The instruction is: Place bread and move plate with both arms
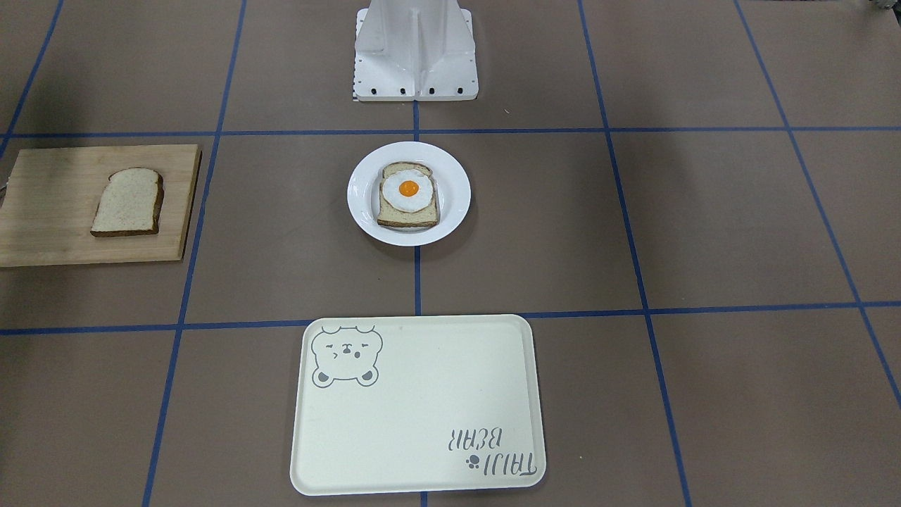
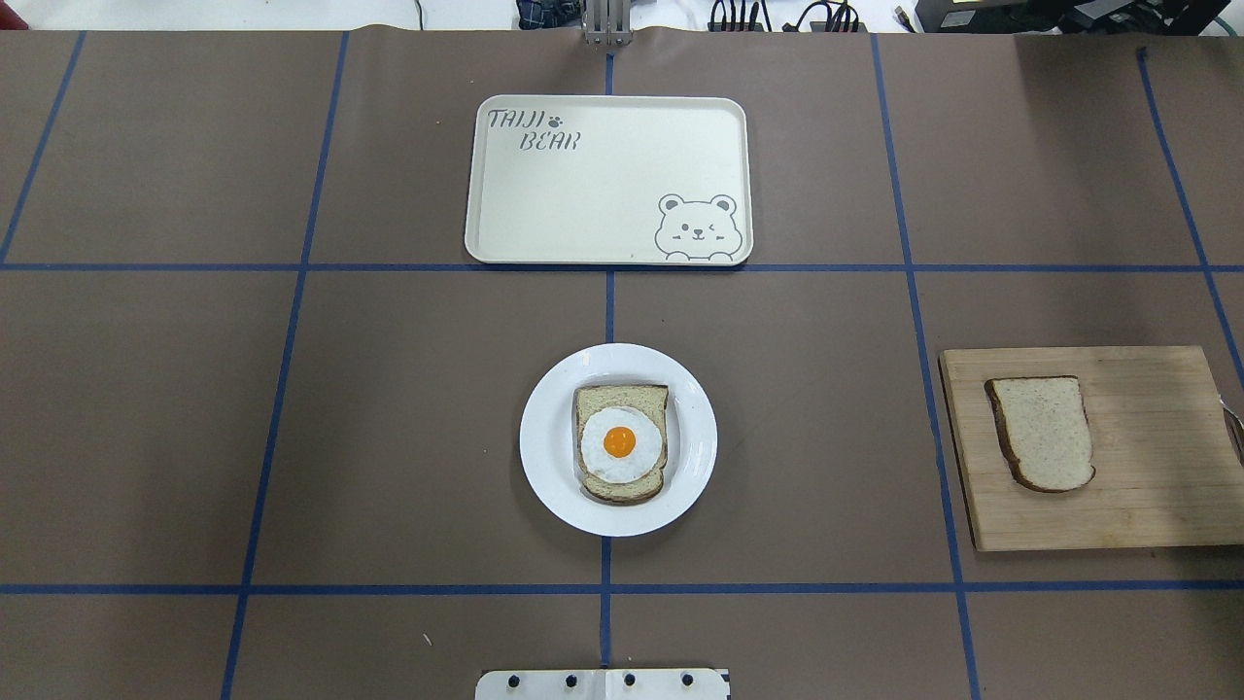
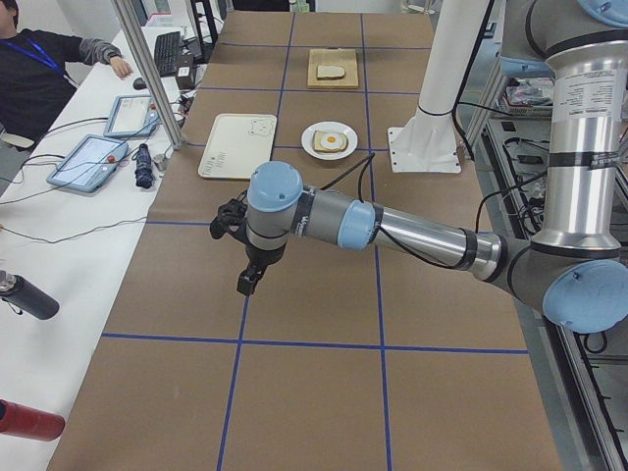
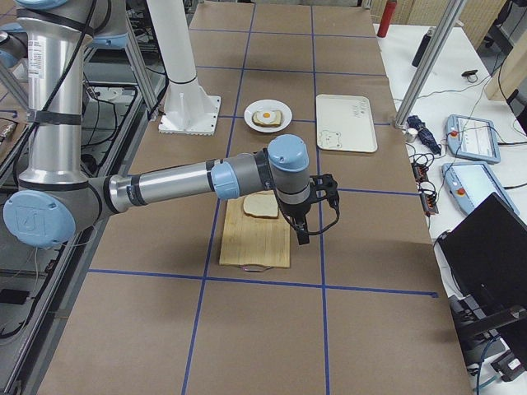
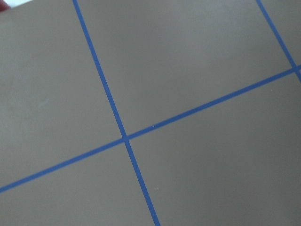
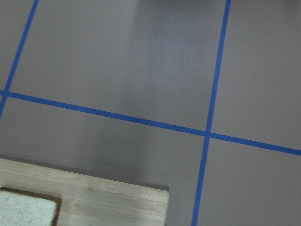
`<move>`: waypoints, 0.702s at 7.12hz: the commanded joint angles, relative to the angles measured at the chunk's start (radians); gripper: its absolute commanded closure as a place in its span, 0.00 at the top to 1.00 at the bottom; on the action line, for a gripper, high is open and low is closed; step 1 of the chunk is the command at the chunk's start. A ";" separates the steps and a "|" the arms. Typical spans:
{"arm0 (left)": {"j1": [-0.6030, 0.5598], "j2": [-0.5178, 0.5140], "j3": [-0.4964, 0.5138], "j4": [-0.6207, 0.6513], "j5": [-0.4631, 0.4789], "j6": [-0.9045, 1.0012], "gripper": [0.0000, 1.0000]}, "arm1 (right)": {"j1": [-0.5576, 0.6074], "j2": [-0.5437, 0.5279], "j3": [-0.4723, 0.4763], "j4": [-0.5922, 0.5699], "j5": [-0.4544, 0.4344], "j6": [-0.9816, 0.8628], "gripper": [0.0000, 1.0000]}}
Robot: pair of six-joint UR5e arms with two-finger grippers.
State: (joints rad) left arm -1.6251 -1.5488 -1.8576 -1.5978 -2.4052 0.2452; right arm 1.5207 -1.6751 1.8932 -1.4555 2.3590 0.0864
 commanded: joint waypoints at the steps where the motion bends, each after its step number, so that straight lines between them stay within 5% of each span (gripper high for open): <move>1: 0.001 -0.004 0.012 -0.065 -0.002 0.005 0.99 | -0.063 -0.044 0.000 0.171 0.101 0.219 1.00; 3: -0.001 0.006 0.008 -0.096 0.000 -0.003 0.99 | -0.248 -0.104 -0.006 0.474 0.016 0.593 1.00; 5: -0.001 0.007 0.006 -0.096 0.000 -0.003 0.99 | -0.423 -0.142 -0.011 0.599 -0.163 0.806 1.00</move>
State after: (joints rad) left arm -1.6260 -1.5429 -1.8506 -1.6917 -2.4054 0.2427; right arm 1.1988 -1.7886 1.8858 -0.9406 2.2923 0.7691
